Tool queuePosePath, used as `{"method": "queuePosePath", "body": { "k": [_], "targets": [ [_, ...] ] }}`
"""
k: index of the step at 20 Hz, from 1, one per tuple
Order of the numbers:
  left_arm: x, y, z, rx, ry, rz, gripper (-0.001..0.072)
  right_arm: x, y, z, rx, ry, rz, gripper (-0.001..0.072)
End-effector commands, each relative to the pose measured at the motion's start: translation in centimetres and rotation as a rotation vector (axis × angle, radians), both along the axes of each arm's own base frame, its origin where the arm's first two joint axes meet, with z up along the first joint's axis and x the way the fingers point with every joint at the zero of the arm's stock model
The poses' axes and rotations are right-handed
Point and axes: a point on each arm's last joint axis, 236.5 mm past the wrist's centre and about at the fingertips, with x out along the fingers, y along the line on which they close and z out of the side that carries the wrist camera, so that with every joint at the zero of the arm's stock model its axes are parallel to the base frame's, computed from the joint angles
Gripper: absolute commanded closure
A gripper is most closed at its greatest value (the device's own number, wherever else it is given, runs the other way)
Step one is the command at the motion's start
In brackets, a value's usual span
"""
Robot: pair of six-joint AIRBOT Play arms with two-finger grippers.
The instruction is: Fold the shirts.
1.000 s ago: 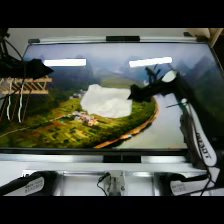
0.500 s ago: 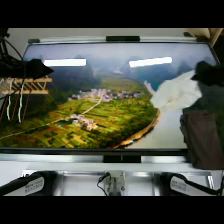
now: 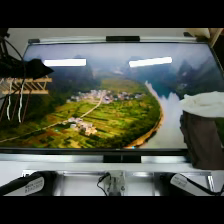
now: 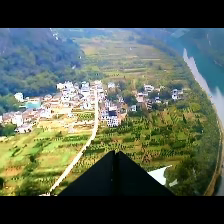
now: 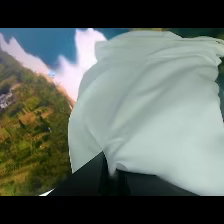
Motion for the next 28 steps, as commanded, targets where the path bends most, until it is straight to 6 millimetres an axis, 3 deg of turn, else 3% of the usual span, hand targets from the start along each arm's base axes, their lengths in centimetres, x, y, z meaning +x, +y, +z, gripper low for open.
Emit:
{"method": "queuePosePath", "body": {
  "k": [1,5,7,10,12,14,16,18,22,23,25,26,28],
  "targets": [
    [0.0,0.0,0.0,0.000,0.000,-0.001,0.0681,-7.0,-0.3,-0.8,0.007,0.228,-0.050,0.0649],
    [0.0,0.0,0.0,0.010,-0.010,-0.010,0.0681,-9.4,-1.5,-1.2,-0.051,0.300,-0.135,0.0649],
    [0.0,0.0,0.0,0.012,-0.011,-0.012,0.0681,-12.0,-0.9,-3.7,-0.037,0.401,-0.153,0.0649],
    [0.0,0.0,0.0,0.012,-0.009,-0.014,0.0681,-18.6,-1.0,-7.7,-0.077,0.652,-0.209,0.0649],
    [0.0,-0.1,0.0,0.012,-0.009,-0.014,0.0681,-21.0,-0.4,-10.1,-0.076,0.744,-0.205,0.0649],
    [0.0,0.0,0.0,0.012,-0.009,-0.014,0.0681,-21.4,-0.3,-12.4,-0.069,0.766,-0.197,0.0649],
    [0.0,0.0,0.0,0.015,-0.012,-0.017,0.0681,-20.4,-0.5,-14.2,-0.070,0.719,-0.243,0.0649],
    [0.0,0.0,0.0,0.027,-0.022,-0.030,0.0681,-20.0,-0.8,-14.8,-0.079,0.699,-0.245,0.0649],
    [0.0,0.0,0.0,0.027,-0.022,-0.030,0.0681,-21.6,-1.5,-15.7,-0.122,0.766,-0.247,0.0648],
    [0.0,0.0,0.0,0.027,-0.024,-0.029,0.0681,-21.8,-1.4,-16.4,-0.117,0.772,-0.248,0.0615],
    [0.2,0.0,0.1,0.038,-0.041,-0.035,0.0681,-22.1,-0.9,-17.5,-0.103,0.781,-0.234,0.0183],
    [0.3,0.1,0.0,0.037,-0.039,-0.034,0.0681,-22.4,-1.1,-17.3,-0.113,0.794,-0.222,0.0165],
    [0.4,0.0,-0.5,0.039,-0.029,-0.040,0.0682,-22.6,-3.2,-14.8,-0.211,0.812,-0.244,0.0165]
  ]
}}
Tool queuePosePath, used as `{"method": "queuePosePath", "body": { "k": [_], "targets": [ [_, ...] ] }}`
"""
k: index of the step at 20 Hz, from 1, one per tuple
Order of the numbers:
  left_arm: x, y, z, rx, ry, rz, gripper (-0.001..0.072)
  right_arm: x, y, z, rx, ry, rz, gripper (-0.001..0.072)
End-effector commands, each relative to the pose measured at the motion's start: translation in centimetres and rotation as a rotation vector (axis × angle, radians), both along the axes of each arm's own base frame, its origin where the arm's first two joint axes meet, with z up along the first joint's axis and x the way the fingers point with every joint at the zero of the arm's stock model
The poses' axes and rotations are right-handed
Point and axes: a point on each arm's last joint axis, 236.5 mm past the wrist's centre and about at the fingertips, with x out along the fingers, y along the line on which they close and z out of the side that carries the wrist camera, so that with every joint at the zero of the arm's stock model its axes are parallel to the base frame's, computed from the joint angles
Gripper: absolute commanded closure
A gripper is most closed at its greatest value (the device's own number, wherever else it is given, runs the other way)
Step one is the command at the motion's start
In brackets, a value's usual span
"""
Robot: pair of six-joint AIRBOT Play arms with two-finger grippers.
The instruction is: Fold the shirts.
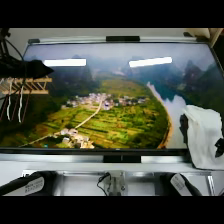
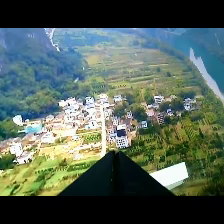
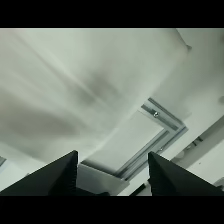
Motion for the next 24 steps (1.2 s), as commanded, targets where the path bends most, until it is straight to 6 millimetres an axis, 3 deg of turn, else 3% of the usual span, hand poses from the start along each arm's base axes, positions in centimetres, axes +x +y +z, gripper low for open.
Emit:
{"method": "queuePosePath", "body": {
  "k": [1,2,3,4,5,6,7,8,9,10,11,12,13,14,15,18,19,20,24],
  "targets": [
    [0.2,-0.1,-0.7,0.027,0.001,-0.021,0.0683,1.8,-3.0,3.2,-0.134,-0.053,0.039,0.0165],
    [0.3,0.2,-1.5,0.071,0.009,-0.026,0.0683,6.1,-3.6,5.3,-0.175,-0.220,0.076,0.0165],
    [0.7,0.8,-2.7,0.151,0.013,-0.023,0.0684,12.0,-3.2,8.3,-0.201,-0.455,0.127,0.0165],
    [1.8,2.8,-4.2,0.306,0.006,0.008,0.0684,19.4,-1.3,13.0,-0.208,-0.756,0.203,0.0165],
    [3.0,5.4,-5.4,0.460,0.029,0.088,0.0683,25.1,1.7,17.8,-0.199,-1.005,0.274,0.0165],
    [3.6,7.8,-6.1,0.602,0.078,0.182,0.0683,29.4,5.9,21.4,-0.166,-1.178,0.353,0.0166],
    [3.4,8.9,-6.8,0.716,0.141,0.211,0.0683,31.8,10.7,22.0,-0.111,-1.208,0.461,0.0165],
    [2.7,8.8,-7.9,0.794,0.227,0.190,0.0681,32.9,14.6,19.7,-0.072,-1.124,0.578,0.0165],
    [1.8,7.8,-9.4,0.809,0.316,0.154,0.0585,32.9,17.6,15.8,-0.035,-0.975,0.617,0.0165],
    [0.6,6.4,-11.3,0.800,0.407,0.106,0.0214,32.1,20.6,11.4,0.028,-0.811,0.629,0.0164],
    [-1.0,4.8,-13.2,0.767,0.500,0.047,-0.0013,31.1,24.0,7.8,0.140,-0.688,0.659,0.0164],
    [-2.4,3.1,-14.6,0.705,0.561,-0.007,-0.0013,29.8,27.9,4.9,0.301,-0.589,0.693,0.0152],
    [-3.2,1.1,-15.3,0.626,0.575,-0.055,-0.0004,28.6,30.8,3.2,0.428,-0.523,0.715,0.0149],
    [-3.4,-0.6,-15.5,0.549,0.543,-0.076,0.0126,28.1,32.0,2.3,0.468,-0.488,0.722,0.0149],
    [-3.4,-2.0,-15.2,0.485,0.495,-0.077,0.0254,28.0,32.4,2.0,0.455,-0.474,0.746,0.0149],
    [-3.6,-2.3,-14.4,0.444,0.450,-0.031,0.0229,28.2,32.4,1.8,0.381,-0.469,0.817,0.0150],
    [-3.6,-2.2,-14.4,0.443,0.450,-0.030,0.0166,28.2,32.4,1.8,0.379,-0.472,0.826,0.0150],
    [-3.4,-2.3,-14.4,0.442,0.446,-0.028,0.0151,28.3,32.5,1.8,0.382,-0.474,0.825,0.0150],
    [-2.1,-3.2,-14.2,0.428,0.385,-0.025,0.0150,28.3,32.5,1.8,0.381,-0.474,0.826,0.0150]
  ]
}}
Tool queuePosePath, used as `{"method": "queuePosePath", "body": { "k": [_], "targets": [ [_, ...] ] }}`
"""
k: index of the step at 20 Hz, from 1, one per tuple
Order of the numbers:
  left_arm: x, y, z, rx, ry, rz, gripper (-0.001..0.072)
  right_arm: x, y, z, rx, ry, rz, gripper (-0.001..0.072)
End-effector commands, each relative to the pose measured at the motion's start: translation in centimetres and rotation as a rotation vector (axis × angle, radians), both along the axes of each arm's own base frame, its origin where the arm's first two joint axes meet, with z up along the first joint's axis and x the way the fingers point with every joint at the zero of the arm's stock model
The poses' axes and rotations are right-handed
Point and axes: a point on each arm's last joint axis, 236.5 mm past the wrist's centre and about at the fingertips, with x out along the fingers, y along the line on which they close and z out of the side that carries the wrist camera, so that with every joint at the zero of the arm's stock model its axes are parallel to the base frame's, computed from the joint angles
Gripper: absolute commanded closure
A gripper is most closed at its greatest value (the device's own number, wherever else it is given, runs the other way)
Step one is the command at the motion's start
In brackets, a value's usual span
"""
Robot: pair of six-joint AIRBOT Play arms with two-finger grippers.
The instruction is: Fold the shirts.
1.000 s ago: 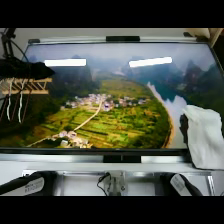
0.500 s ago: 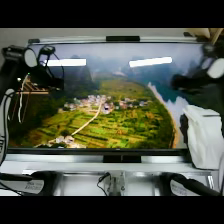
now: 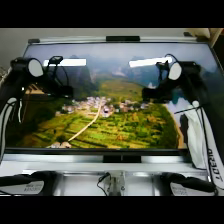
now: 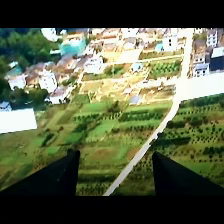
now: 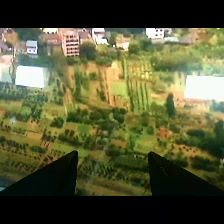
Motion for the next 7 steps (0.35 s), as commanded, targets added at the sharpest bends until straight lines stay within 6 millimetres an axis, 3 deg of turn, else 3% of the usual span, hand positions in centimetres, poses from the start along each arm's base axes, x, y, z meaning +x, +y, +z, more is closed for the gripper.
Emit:
{"method": "queuePosePath", "body": {
  "k": [1,2,7],
  "targets": [
    [0.83,-0.84,0.32,-0.024,-0.046,-0.002,0.0124,-0.21,0.42,-0.19,-0.001,0.008,0.014,0.0150],
    [0.78,-0.92,0.35,-0.020,-0.049,-0.019,-0.0013,-0.21,0.42,-0.19,-0.001,0.008,0.014,0.0150],
    [0.81,-0.92,0.36,-0.020,-0.051,-0.021,-0.0013,-0.21,0.42,-0.19,-0.001,0.008,0.014,0.0150]
  ]
}}
